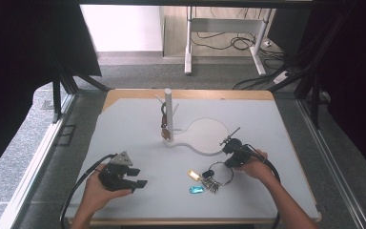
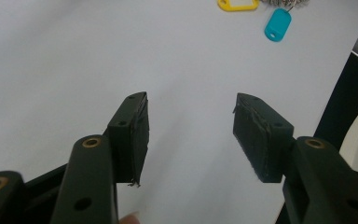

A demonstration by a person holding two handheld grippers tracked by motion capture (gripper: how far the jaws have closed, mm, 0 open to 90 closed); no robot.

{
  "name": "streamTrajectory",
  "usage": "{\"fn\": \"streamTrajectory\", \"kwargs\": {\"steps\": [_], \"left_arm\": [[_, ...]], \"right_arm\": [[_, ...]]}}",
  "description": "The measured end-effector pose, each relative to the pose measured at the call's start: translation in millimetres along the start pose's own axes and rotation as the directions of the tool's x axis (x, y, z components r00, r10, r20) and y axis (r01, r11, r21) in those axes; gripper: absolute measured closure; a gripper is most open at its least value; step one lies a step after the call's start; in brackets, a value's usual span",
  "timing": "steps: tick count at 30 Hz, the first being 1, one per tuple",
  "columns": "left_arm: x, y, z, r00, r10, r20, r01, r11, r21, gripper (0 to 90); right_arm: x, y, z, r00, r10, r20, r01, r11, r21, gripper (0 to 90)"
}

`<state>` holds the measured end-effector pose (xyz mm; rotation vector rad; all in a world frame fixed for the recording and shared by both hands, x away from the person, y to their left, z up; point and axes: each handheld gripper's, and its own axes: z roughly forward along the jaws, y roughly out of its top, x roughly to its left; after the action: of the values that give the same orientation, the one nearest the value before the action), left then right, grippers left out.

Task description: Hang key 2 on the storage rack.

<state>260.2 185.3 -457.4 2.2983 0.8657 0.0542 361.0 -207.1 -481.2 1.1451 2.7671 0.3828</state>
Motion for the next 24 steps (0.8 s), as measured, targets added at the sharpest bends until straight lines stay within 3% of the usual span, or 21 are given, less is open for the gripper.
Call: {"fn": "streamTrajectory", "kwargs": {"steps": [5,12,17,24], "left_arm": [[0.5,-1.1,0.7,1.0,-0.004,0.0,0.004,1.0,-0.001,46.0],[1.2,-2.0,0.8,1.0,-0.007,0.002,0.007,1.0,0.001,46.0],[0.7,-2.3,2.1,1.0,-0.006,0.002,0.006,0.9999,0.008,46.0],[1.2,-2.6,1.0,1.0,-0.006,0.003,0.006,1.0,0.004,46.0]], "right_arm": [[-0.7,0.7,-1.7,1.0,0.007,-0.004,-0.007,1.0,-0.002,86.7],[-3.3,-1.8,-13.2,0.9978,0.03,-0.058,-0.032,0.999,-0.033,89.1],[-2.4,-0.9,-5.4,0.9997,0.011,-0.02,-0.011,1.0,0.008,80.3],[-2.4,1.8,-0.1,0.9994,0.031,-0.015,-0.031,0.999,0.031,81.4]]}}
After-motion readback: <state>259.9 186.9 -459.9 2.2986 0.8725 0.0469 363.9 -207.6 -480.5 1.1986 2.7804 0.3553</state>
